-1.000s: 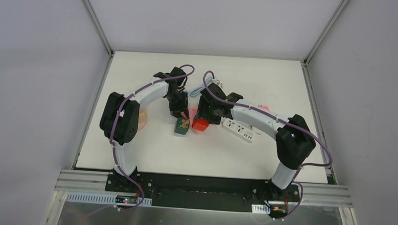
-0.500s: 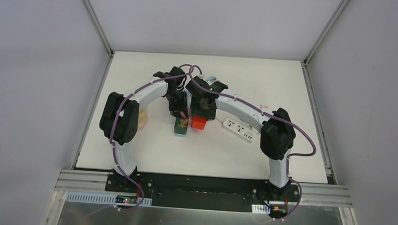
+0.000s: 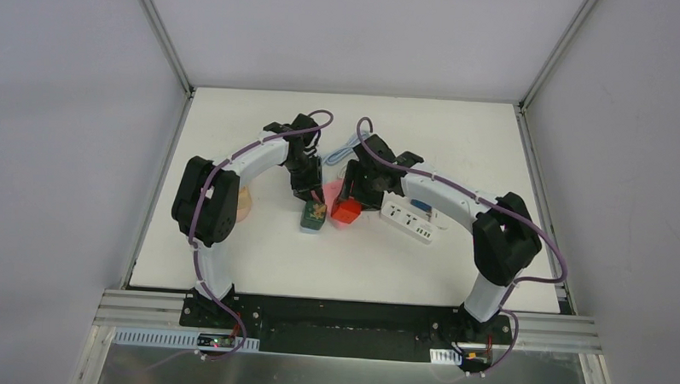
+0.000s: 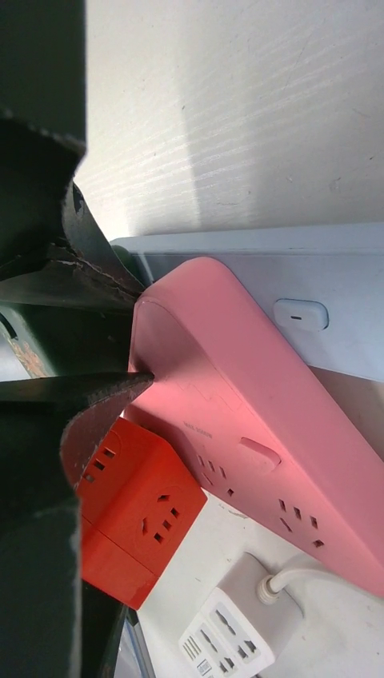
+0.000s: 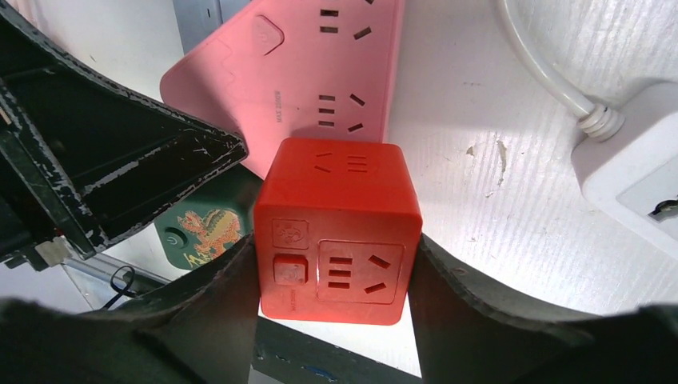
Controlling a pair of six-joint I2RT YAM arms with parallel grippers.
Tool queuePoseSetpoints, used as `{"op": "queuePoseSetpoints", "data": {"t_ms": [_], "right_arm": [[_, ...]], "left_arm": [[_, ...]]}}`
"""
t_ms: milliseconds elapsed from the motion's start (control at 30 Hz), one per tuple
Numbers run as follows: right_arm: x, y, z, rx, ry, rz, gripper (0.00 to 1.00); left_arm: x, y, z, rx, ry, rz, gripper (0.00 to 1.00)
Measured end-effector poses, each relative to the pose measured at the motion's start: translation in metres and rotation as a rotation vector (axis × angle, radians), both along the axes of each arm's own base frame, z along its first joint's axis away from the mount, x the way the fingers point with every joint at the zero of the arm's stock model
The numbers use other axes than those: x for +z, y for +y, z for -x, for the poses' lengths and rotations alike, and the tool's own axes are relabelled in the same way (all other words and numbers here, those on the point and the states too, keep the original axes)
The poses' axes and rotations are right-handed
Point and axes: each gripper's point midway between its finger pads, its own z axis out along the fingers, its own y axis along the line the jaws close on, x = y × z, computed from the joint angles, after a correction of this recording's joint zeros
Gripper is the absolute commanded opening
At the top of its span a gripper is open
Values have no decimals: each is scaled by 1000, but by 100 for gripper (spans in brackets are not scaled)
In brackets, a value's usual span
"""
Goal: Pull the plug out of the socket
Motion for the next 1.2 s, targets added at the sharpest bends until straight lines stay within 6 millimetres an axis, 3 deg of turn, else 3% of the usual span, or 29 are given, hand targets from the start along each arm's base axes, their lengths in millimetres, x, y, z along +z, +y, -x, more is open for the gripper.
{"op": "queuePoseSetpoints", "data": {"t_ms": [133, 333, 433, 700, 900, 967, 1067, 1200], "right_arm": [[-1, 6, 3, 18, -12, 70, 0], [4, 26, -10, 44, -46, 285, 0], [2, 30, -11, 48, -44, 298, 0], [8, 20, -6, 42, -59, 68, 0], [80, 27, -17, 42, -181, -250, 0], [96, 29, -21, 46, -211, -305, 0], [99, 25, -24, 39, -221, -321, 0], [85, 7, -20, 9, -197, -273, 0]], "left_arm": [[-1, 1, 1, 2, 5, -5, 32], [0, 9, -4, 14, -3, -25, 31], [-1, 13, -6, 18, -10, -38, 31], [-1, 14, -6, 10, -10, -44, 30], [-2, 14, -5, 8, -8, -47, 29], [-2, 14, -5, 8, -8, -47, 29], [-1, 14, -5, 7, -8, -45, 34], [0, 12, -6, 0, -8, -36, 46]]}}
